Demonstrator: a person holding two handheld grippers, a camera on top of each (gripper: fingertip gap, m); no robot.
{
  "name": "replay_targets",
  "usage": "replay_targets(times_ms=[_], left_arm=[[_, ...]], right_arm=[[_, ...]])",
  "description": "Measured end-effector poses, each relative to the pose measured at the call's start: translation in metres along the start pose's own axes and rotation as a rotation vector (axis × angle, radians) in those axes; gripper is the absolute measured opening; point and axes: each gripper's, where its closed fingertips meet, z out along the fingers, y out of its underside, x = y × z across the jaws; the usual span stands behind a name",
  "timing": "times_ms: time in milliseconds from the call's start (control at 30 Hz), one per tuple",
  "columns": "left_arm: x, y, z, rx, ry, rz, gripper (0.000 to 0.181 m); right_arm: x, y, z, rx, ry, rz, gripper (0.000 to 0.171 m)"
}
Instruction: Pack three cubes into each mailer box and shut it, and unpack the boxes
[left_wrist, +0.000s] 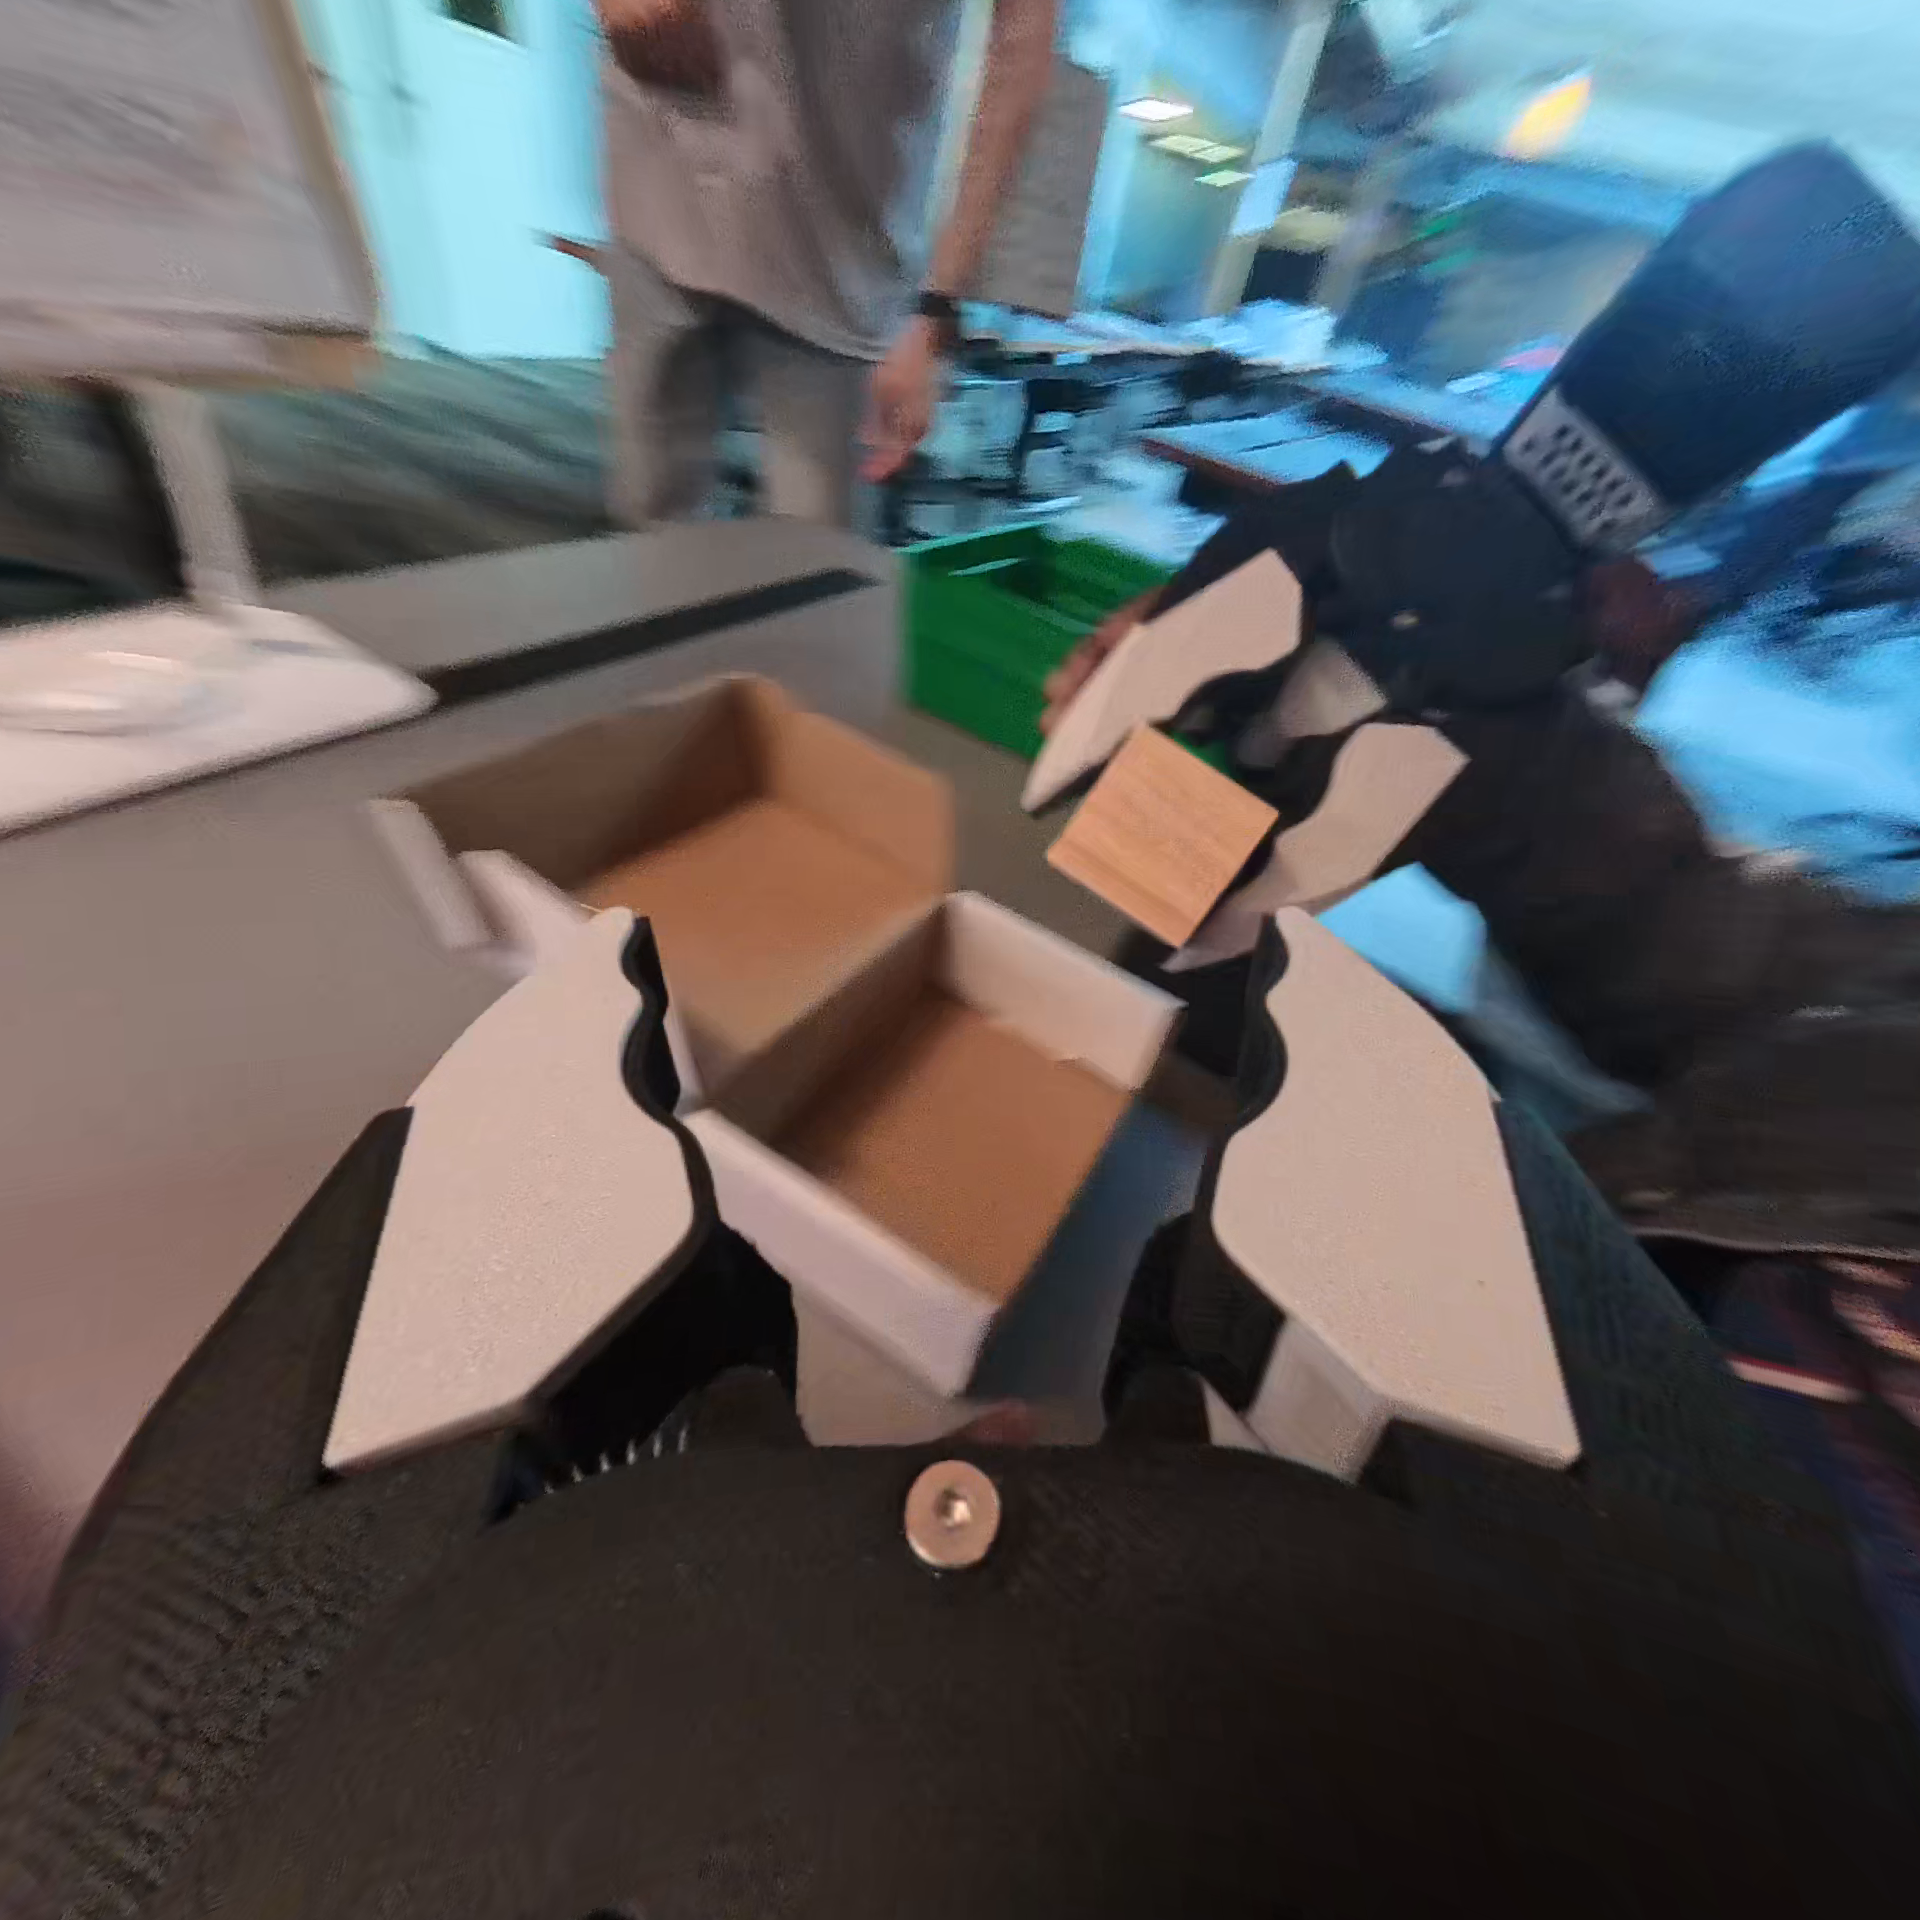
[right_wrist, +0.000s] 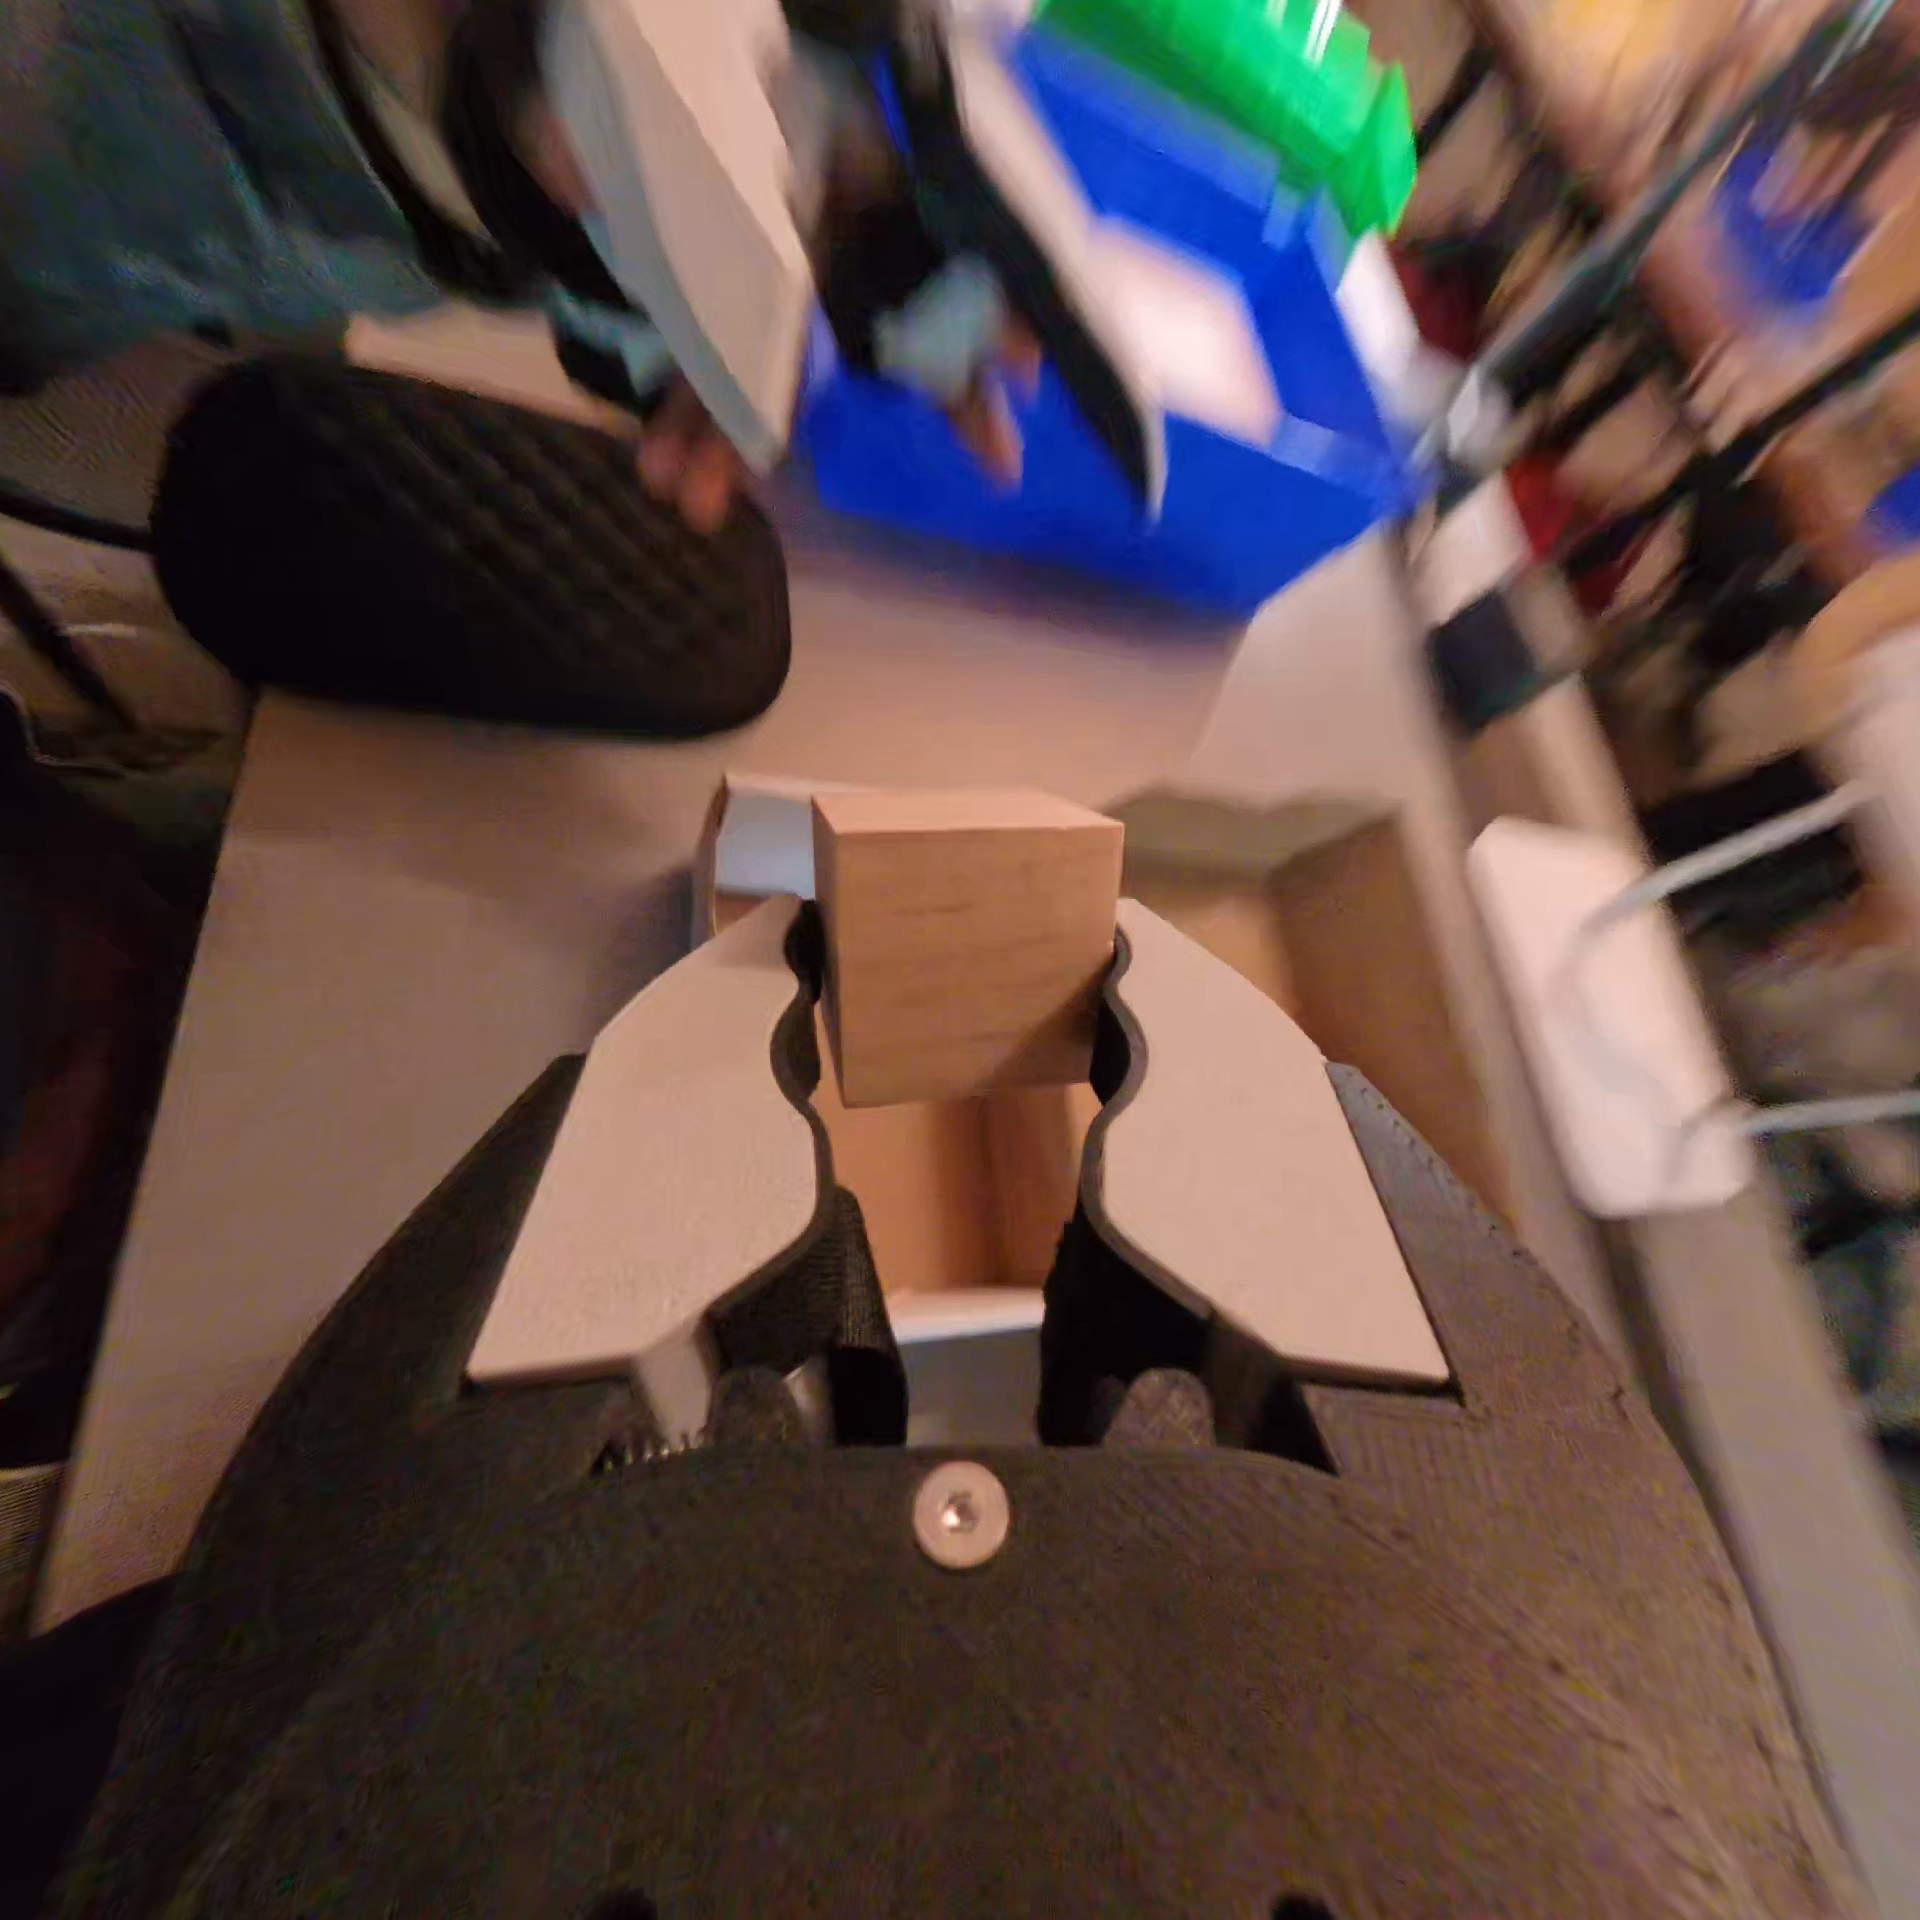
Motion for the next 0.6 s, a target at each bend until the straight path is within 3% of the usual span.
replay_targets(times_ms=[100,300,600], left_arm=[[-0.02,0.0,-0.022,-0.011,-0.189,0.142,0.107],[-0.025,0.032,-0.037,-0.209,-0.308,0.237,0.114],[-0.007,0.046,-0.054,-0.227,-0.345,0.215,0.117]], right_arm=[[-0.002,0.038,0.035,-0.268,-0.113,0.137,0.05],[-0.014,0.091,0.081,-0.639,-0.236,0.161,0.05],[-0.031,0.102,0.091,-0.728,-0.305,0.16,0.05]])
